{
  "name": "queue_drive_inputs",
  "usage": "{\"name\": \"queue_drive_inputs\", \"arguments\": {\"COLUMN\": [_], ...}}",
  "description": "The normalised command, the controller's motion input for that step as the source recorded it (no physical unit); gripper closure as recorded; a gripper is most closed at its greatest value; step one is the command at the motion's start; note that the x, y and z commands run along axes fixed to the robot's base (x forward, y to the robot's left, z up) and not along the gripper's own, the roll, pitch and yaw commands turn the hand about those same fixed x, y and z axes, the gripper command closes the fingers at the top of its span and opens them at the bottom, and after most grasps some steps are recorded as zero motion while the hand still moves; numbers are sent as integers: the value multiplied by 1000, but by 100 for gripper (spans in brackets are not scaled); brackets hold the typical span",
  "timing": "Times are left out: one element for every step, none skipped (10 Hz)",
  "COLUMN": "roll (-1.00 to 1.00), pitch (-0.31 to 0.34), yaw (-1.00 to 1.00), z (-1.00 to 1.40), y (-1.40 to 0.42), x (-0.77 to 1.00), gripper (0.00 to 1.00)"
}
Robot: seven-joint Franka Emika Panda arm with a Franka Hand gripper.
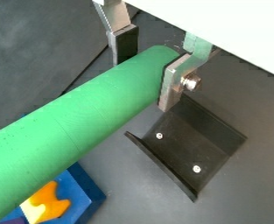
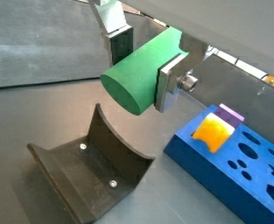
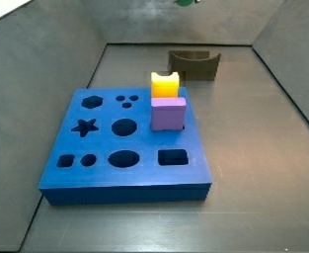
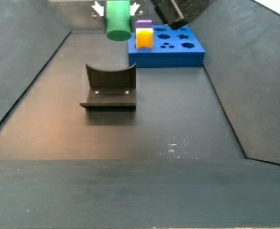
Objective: Pick up the oval object. Move up. Place the oval object on the fixture. Regrasp the oval object. Move to above the board. Insert the oval object.
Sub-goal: Place the oval object on the fixture.
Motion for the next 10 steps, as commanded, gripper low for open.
{"name": "queue_drive_inputs", "arguments": {"roll": [-159,-161,-162,-168,-1000,-1000,-1000,-1000,-1000,-1000], "pitch": [82,87,92,103,50,51,62,81,86,87], "yaw": [-35,-32,-30,-25,-105,-113,-124,-132,-138,-159], "z": [-14,-7,-5,-10,-1000,-1000,-1000,-1000,-1000,-1000], "y": [29,27,27,29,68,74,83,87,91,100], "x": [362,300,263,197,144,128,135,150,156,166], "gripper": [100,100,100,100,100,100,100,100,100,100]}}
